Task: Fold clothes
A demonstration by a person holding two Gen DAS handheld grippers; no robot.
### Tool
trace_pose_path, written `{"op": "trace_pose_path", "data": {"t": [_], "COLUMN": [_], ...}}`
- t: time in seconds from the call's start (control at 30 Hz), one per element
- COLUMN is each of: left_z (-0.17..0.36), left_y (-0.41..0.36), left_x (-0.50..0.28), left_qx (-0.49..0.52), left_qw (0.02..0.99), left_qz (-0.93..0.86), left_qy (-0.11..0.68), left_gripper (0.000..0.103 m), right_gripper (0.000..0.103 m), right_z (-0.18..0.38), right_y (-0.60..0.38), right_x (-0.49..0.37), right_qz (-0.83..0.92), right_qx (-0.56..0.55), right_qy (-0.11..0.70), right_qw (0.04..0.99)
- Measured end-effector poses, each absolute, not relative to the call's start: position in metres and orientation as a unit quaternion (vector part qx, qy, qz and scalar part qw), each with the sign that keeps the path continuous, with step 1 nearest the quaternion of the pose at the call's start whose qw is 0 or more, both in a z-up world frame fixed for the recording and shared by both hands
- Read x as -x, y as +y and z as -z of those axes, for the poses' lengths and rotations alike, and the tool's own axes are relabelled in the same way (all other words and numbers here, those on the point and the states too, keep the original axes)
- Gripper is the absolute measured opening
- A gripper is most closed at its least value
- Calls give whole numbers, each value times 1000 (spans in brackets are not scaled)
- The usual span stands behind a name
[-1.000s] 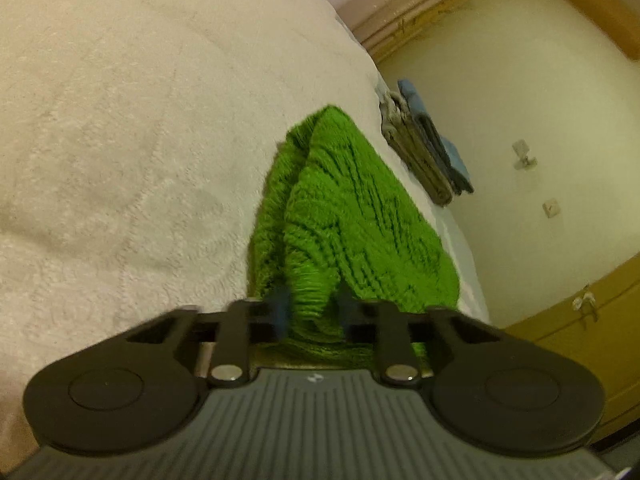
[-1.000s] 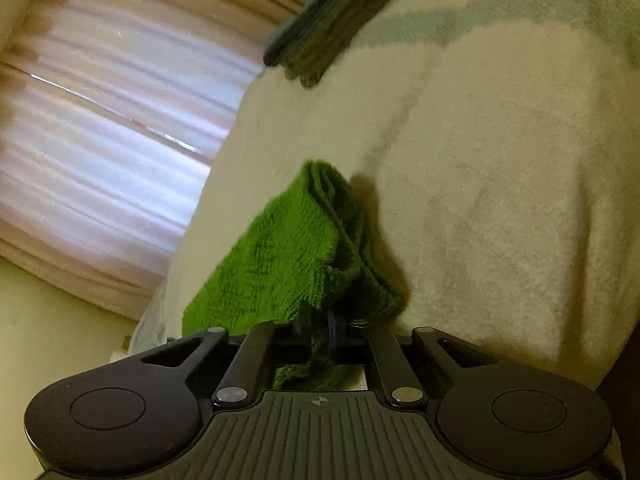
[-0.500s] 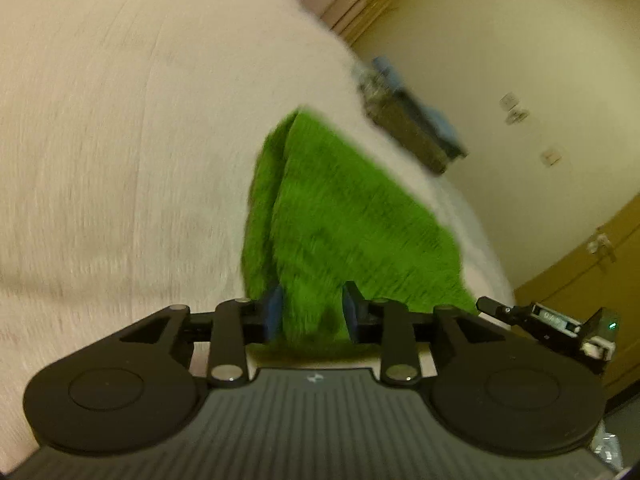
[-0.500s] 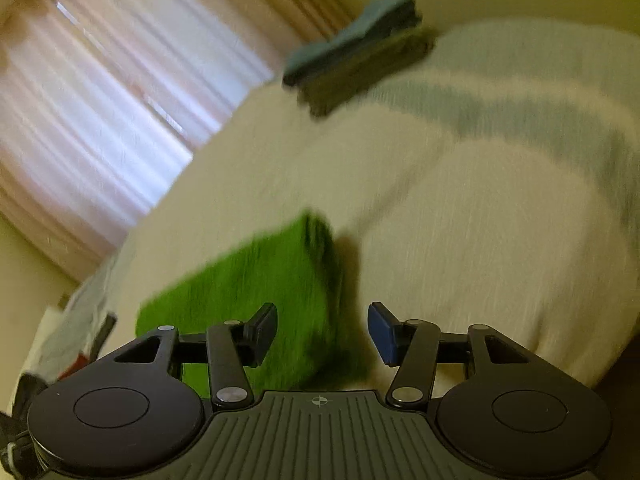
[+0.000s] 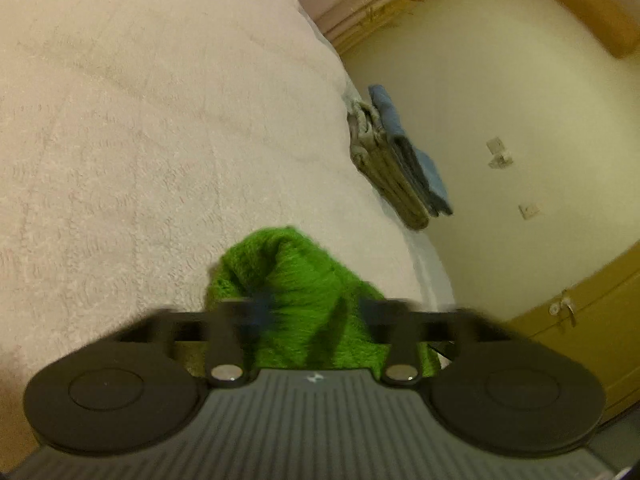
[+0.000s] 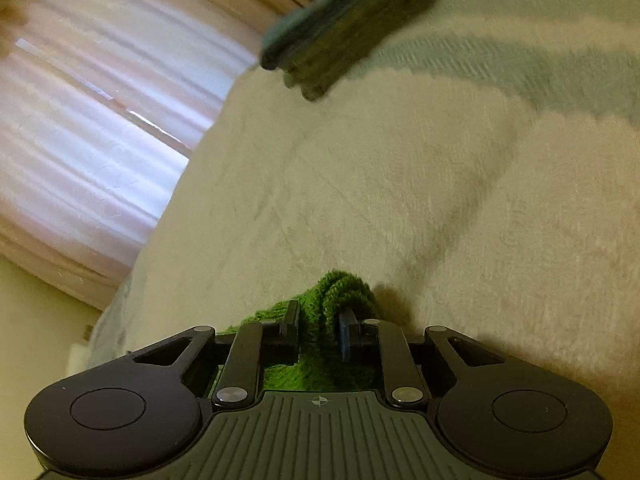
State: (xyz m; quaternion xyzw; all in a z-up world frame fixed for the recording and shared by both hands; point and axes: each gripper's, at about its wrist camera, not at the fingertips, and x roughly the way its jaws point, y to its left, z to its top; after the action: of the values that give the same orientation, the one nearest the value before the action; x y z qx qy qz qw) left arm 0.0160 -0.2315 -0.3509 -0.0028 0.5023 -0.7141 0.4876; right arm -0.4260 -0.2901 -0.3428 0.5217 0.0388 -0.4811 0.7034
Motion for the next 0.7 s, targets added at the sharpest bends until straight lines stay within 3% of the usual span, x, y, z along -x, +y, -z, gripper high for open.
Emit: {"op": "trace_pose_path", "data": {"t": [0.13, 0.2, 0.27, 0.33, 0.4, 0.53, 0.7], "left_z": [350, 359, 357, 343, 325, 314, 337], "left_y": [-212, -212, -213, -210, -205, -214, -234], "left_x": [10, 23, 29, 29, 24, 21, 37], "left_qx": [-70, -95, -106, -110, -93, -84, -137], "left_qw": [566, 597, 614, 622, 628, 596, 583], "left_qz": [738, 721, 707, 703, 704, 728, 727], "left_qy": [360, 338, 335, 328, 319, 328, 336], "left_gripper": [16, 20, 27, 29, 23, 21, 16], "right_gripper": [10, 11, 12, 22, 45, 46, 45], "right_z": [338, 336, 329, 316, 300, 288, 335], "right_y": [-270, -268, -267, -263, -259, -257, -281], "right_x": [395, 381, 375, 380, 378, 352, 315], "right_qz": [565, 583, 600, 616, 610, 544, 532], "right_qx": [-380, -339, -314, -304, -287, -284, -281], "right_qy": [135, 177, 195, 184, 161, 153, 252], "right_qw": [720, 716, 709, 703, 721, 775, 758]}}
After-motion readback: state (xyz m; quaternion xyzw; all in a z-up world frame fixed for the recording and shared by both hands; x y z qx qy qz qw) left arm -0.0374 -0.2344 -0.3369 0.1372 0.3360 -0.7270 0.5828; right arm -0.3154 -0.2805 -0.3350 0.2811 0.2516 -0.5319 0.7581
